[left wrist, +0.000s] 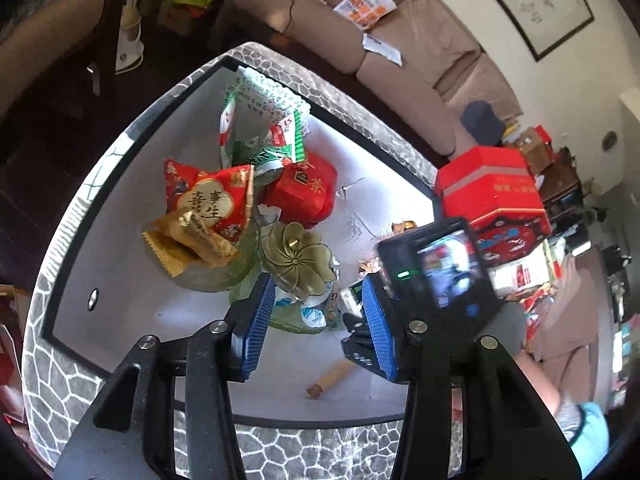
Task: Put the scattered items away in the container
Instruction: 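Lower the black box onto the tray and open the right gripper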
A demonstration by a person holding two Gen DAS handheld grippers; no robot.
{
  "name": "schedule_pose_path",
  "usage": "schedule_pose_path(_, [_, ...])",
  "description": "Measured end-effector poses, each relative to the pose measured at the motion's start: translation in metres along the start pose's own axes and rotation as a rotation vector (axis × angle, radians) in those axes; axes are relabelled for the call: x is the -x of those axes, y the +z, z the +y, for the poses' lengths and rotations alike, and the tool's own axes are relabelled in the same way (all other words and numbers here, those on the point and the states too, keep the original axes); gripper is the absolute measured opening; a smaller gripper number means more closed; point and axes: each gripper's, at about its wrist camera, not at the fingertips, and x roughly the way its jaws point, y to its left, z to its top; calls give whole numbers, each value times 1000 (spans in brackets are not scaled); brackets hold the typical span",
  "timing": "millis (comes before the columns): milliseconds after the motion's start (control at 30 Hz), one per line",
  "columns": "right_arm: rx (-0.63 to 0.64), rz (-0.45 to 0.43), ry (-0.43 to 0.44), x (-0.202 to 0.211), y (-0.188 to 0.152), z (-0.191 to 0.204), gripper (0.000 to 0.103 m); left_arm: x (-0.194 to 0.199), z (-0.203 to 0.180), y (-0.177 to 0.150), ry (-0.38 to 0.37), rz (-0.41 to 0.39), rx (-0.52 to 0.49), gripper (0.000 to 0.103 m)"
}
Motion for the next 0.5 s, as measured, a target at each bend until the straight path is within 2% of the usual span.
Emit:
schedule_pose_path(67, [-12, 16, -39, -8, 3, 1, 54, 0, 6, 1, -13, -5, 18, 42])
schedule_pose_path(233, [-168, 19, -25, -13, 15, -14, 55, -4, 16, -1, -36, 3, 31, 45])
schedule_pose_path(500, [-166, -23, 0, 0, 15, -17, 70, -9, 11, -5, -54, 13, 22, 45])
